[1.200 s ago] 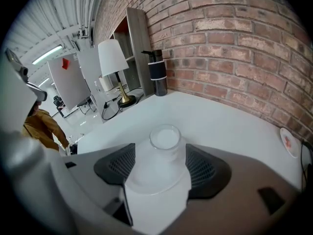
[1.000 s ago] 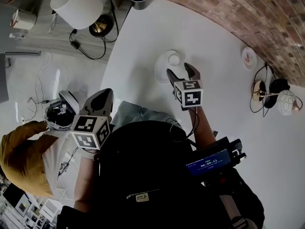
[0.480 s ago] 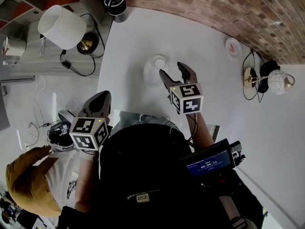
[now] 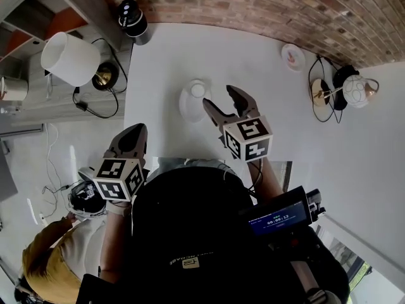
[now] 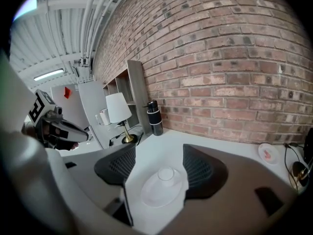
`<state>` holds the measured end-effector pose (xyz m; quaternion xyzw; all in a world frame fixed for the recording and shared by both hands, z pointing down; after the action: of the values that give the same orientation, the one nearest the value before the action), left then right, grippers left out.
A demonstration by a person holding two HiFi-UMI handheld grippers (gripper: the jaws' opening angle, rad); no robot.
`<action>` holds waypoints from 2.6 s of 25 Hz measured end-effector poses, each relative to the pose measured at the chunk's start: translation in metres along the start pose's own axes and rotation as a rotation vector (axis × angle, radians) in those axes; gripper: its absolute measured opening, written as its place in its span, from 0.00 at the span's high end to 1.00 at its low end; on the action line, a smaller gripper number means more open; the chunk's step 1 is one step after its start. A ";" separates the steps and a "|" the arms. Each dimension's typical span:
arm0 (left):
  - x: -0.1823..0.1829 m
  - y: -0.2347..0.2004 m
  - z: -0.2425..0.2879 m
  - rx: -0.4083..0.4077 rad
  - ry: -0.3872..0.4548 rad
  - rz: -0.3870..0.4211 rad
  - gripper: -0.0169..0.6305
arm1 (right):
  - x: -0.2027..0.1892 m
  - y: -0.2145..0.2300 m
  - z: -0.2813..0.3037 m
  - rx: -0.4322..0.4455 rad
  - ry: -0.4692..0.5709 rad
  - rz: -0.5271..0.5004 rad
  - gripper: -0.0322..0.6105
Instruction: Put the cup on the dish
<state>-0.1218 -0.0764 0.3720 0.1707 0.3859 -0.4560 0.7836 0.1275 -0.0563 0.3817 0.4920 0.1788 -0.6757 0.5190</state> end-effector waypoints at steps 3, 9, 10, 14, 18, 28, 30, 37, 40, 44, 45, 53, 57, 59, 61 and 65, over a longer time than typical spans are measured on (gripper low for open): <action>0.006 0.005 0.003 -0.018 0.007 0.011 0.96 | 0.006 -0.003 -0.008 -0.005 0.014 -0.011 0.48; 0.021 0.017 0.013 -0.067 0.018 0.043 0.96 | 0.022 -0.007 -0.024 -0.015 0.089 0.012 0.48; 0.024 0.021 0.016 -0.076 0.019 0.050 0.96 | 0.025 -0.007 -0.028 -0.015 0.106 0.013 0.48; 0.036 0.034 0.026 -0.111 0.031 0.075 0.96 | 0.036 -0.005 -0.041 -0.022 0.154 -0.001 0.48; 0.045 0.045 0.033 -0.142 0.038 0.097 0.96 | 0.041 -0.002 -0.057 -0.020 0.231 0.016 0.55; 0.064 0.062 0.050 -0.204 0.046 0.141 0.96 | 0.050 0.006 -0.097 -0.084 0.338 0.036 0.79; 0.067 0.065 0.052 -0.217 0.049 0.148 0.96 | 0.052 0.006 -0.102 -0.097 0.346 0.032 0.82; 0.073 0.071 0.056 -0.260 0.047 0.161 0.96 | 0.057 0.001 -0.114 -0.139 0.398 0.031 0.91; 0.074 0.072 0.056 -0.271 0.045 0.168 0.96 | 0.058 -0.001 -0.118 -0.154 0.418 0.043 0.92; 0.072 0.070 0.055 -0.280 0.036 0.171 0.96 | 0.056 -0.002 -0.119 -0.163 0.427 0.065 0.92; 0.072 0.069 0.056 -0.281 0.033 0.172 0.96 | 0.055 -0.002 -0.119 -0.164 0.431 0.071 0.92; 0.070 0.069 0.059 -0.300 0.023 0.177 0.96 | 0.050 -0.002 -0.124 -0.214 0.420 0.078 0.95; 0.067 0.070 0.060 -0.310 0.015 0.179 0.96 | 0.047 -0.001 -0.125 -0.228 0.423 0.101 0.95; 0.065 0.070 0.060 -0.316 0.008 0.180 0.96 | 0.046 -0.001 -0.125 -0.231 0.418 0.107 0.95; 0.064 0.069 0.060 -0.320 0.007 0.176 0.96 | 0.045 -0.001 -0.125 -0.232 0.417 0.108 0.95; 0.066 0.068 0.058 -0.335 0.025 0.129 0.96 | 0.043 -0.001 -0.126 -0.233 0.425 0.118 0.95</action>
<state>-0.0197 -0.1152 0.3530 0.0680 0.4543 -0.3321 0.8238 0.1886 0.0163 0.2877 0.5695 0.3313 -0.5005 0.5615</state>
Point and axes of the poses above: the fingertips, and each gripper's own axes: z forward along the fingers, y to its right, x out of its top, the point moved 5 cm from there along -z, backward along the fingers, and after that the axes turned 15 degrees about x, right-handed, at the moved point
